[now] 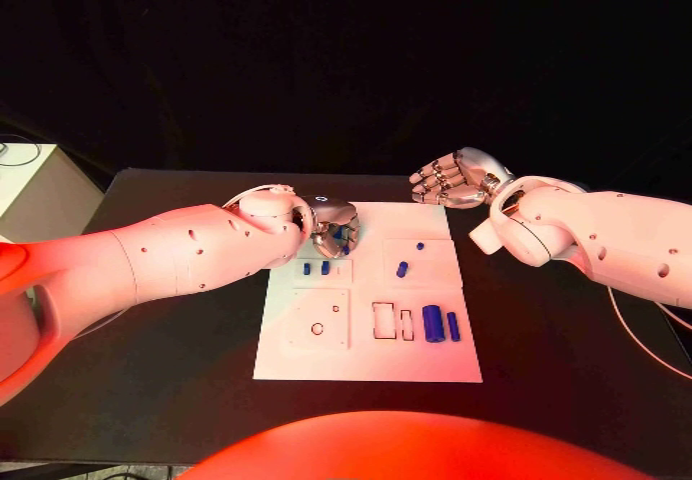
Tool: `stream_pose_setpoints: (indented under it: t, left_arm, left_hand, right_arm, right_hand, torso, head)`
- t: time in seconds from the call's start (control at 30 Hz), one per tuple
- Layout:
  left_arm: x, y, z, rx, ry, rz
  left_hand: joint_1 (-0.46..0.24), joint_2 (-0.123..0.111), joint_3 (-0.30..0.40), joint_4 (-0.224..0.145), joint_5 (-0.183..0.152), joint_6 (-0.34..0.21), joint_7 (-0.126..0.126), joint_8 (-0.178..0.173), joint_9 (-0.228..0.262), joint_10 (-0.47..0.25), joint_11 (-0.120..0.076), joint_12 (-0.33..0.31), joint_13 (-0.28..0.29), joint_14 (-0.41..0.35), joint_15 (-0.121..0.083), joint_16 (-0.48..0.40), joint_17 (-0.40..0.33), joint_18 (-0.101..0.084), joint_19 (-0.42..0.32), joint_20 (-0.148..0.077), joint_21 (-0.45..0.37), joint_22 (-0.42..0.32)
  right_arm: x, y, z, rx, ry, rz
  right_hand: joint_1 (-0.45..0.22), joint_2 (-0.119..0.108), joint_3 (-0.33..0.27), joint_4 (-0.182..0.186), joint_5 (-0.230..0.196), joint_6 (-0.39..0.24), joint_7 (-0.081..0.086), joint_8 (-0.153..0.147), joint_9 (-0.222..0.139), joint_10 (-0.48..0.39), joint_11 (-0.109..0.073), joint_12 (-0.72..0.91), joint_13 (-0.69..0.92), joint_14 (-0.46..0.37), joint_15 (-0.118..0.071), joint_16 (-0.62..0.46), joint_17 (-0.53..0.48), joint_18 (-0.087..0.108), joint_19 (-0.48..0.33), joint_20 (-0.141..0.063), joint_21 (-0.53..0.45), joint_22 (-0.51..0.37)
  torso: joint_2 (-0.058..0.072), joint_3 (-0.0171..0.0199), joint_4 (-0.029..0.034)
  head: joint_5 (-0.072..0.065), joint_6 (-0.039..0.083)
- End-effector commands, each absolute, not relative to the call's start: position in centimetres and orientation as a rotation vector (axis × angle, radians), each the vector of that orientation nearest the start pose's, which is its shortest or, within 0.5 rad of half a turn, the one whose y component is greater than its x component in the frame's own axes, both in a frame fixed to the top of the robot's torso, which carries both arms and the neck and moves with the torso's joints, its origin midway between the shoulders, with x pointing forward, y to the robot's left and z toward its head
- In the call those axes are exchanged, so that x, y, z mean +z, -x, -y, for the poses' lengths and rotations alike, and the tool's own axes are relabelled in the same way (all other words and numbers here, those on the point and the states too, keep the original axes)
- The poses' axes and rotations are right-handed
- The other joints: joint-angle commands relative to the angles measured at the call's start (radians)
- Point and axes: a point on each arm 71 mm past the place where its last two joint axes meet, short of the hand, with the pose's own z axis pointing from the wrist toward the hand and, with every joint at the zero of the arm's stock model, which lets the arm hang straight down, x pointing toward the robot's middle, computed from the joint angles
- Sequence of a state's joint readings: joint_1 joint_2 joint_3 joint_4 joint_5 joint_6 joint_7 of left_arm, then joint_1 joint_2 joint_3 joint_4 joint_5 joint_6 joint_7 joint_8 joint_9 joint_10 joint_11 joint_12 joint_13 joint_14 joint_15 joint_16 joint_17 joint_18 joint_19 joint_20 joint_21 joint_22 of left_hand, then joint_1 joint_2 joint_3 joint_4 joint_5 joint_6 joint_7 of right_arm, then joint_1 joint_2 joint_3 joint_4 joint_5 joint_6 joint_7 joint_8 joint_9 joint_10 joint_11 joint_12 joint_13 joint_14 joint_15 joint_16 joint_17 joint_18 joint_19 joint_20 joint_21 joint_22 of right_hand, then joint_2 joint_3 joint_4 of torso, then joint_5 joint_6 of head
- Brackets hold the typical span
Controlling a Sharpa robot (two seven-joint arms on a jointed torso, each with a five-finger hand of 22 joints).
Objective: Assemble the parts on the task board
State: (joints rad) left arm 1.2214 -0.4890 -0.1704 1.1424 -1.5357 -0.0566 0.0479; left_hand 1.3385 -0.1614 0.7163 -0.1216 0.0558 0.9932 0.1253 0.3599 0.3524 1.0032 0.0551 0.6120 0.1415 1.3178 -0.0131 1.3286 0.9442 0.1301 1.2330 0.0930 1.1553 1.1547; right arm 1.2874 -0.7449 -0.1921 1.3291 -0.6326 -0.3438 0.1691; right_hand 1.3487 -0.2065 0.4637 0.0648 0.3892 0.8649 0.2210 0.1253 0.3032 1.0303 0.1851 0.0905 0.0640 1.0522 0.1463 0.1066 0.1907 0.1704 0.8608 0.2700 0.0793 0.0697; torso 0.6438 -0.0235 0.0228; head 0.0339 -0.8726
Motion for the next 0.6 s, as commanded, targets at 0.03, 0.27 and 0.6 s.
stream_pose_setpoints:
  t: [0.03,0.27,0.6]
  left_arm:
    - [-24.8,-52.0,-11.5,-0.679,-0.511,-1.871]
    - [-24.4,-51.8,-12.2,-0.728,-0.457,-1.830]
    - [-22.7,-51.2,-13.4,-0.785,-0.388,-1.786]
  left_hand:
    - [-0.001,0.018,0.002,-0.004,0.001,0.012,-0.001,0.001,0.006,0.019,-0.001,-0.015,-0.004,0.018,0.000,0.012,0.018,-0.011,0.018,-0.004,0.017,0.016]
    - [-0.011,0.015,0.003,-0.007,0.001,0.020,0.001,-0.020,0.008,0.050,0.000,-0.075,-0.021,0.028,0.000,0.015,0.020,-0.013,0.026,-0.007,0.027,0.026]
    - [-0.013,0.010,-0.001,-0.010,0.001,0.024,0.001,-0.025,0.010,0.060,0.000,-0.090,-0.024,0.035,0.000,0.019,0.027,-0.015,0.032,-0.007,0.034,0.032]
  right_arm:
    - [-20.2,-51.8,21.1,1.051,-0.469,-1.717]
    - [-20.2,-51.8,21.1,1.051,-0.469,-1.717]
    - [-20.2,-51.7,21.3,1.049,-0.471,-1.716]
  right_hand:
    - [-0.011,-0.001,0.002,0.001,0.004,0.004,0.026,-0.005,-0.001,0.003,0.003,-0.004,-0.001,0.005,0.003,0.004,0.001,0.014,0.008,0.001,-0.001,-0.002]
    - [-0.012,-0.002,0.002,0.002,0.003,0.004,0.026,-0.005,-0.001,0.003,0.003,-0.004,-0.001,0.004,0.003,0.003,0.001,0.014,0.008,0.001,-0.002,-0.002]
    - [-0.013,-0.002,0.003,0.002,0.003,0.004,0.026,-0.005,-0.001,0.003,0.003,-0.004,-0.001,0.003,0.004,0.003,0.000,0.014,0.007,0.001,-0.003,-0.002]
  torso:
    - [0.000,0.0001,0.0004]
    - [0.000,-0.0007,-0.0006]
    - [-0.002,0.0004,0.0029]
  head:
    - [0.001,0.000]
    - [0.002,0.000]
    - [0.004,0.000]
